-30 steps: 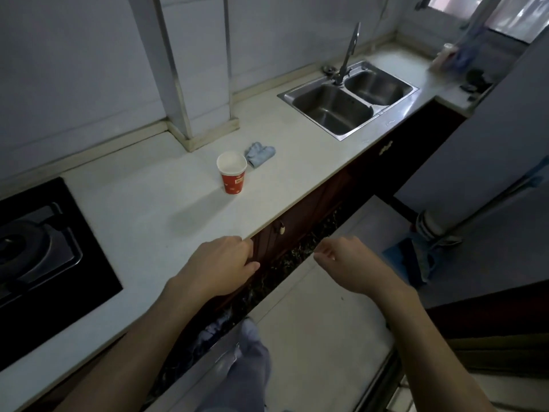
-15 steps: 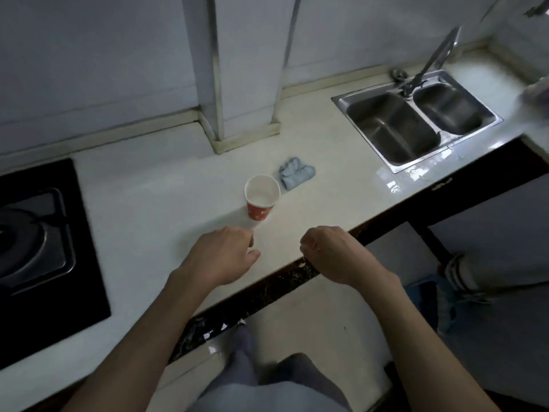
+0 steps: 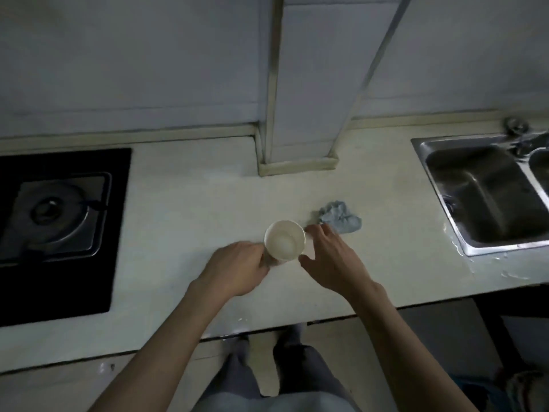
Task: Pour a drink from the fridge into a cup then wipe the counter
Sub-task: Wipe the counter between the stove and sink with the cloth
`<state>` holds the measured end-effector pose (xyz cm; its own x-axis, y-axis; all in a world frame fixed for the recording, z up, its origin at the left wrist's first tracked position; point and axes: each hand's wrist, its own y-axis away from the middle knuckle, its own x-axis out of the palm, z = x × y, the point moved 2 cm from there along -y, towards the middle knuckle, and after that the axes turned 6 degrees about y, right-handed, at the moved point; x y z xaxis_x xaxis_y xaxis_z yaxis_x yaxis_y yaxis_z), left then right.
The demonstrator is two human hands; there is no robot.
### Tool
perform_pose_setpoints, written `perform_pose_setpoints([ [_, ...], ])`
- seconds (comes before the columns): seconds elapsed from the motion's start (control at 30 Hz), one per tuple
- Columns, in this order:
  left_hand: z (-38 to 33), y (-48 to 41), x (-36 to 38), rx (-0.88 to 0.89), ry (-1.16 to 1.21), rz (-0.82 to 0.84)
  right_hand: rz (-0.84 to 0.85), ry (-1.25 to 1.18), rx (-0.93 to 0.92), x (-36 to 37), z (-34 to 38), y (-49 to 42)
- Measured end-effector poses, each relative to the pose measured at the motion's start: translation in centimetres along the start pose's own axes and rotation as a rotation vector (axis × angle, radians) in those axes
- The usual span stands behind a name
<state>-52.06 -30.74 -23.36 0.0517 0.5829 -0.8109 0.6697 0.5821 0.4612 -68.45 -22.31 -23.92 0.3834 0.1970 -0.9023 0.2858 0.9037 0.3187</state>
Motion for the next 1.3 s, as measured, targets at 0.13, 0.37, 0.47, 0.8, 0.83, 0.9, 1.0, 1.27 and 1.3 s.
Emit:
perform_pose_setpoints([
  [0.13, -1.1, -1.8, 0.2, -0.146, 0.061, -0.014, 0.08, -0.007, -0.11, 0.3, -1.6, -2.9],
  [0.37, -1.1, -2.2, 1.7, -0.386, 0.607, -0.086, 0.2, 0.037, -0.227, 3.4, -1.2, -5.0],
  [0.47, -0.9, -2.6, 2.4, -0.377, 0.87, -0.127, 0.159, 0.036, -0.232, 4.2, -0.7, -5.3],
  [0.8, 1.4, -3.3, 2.3, -0.42, 1.198, -0.32, 0.094, 0.026, -0.193, 4.2, 1.8, -6.3],
  [0.83, 1.8, -3.4, 2.0, -0.423, 1.221, -0.328, 0.097, 0.023, -0.193, 4.0, 2.2, -6.6],
  [0.9, 3.1, -3.7, 1.2, -0.44, 1.277, -0.349, 0.092, 0.017, -0.206, 3.6, 3.3, -7.6],
  [1.0, 5.6, -4.2, -0.8, -0.458, 1.361, -0.37, 0.089, 0.003, -0.235, 2.8, 5.4, -10.0],
  [1.27, 15.1, -6.1, -8.9, -0.399, 1.522, -0.539, 0.009, 0.007, -0.355, 0.6, 14.4, -20.3],
  [1.3, 16.3, -6.4, -9.7, -0.395, 1.535, -0.558, 0.007, 0.008, -0.362, 0.5, 15.7, -21.7],
])
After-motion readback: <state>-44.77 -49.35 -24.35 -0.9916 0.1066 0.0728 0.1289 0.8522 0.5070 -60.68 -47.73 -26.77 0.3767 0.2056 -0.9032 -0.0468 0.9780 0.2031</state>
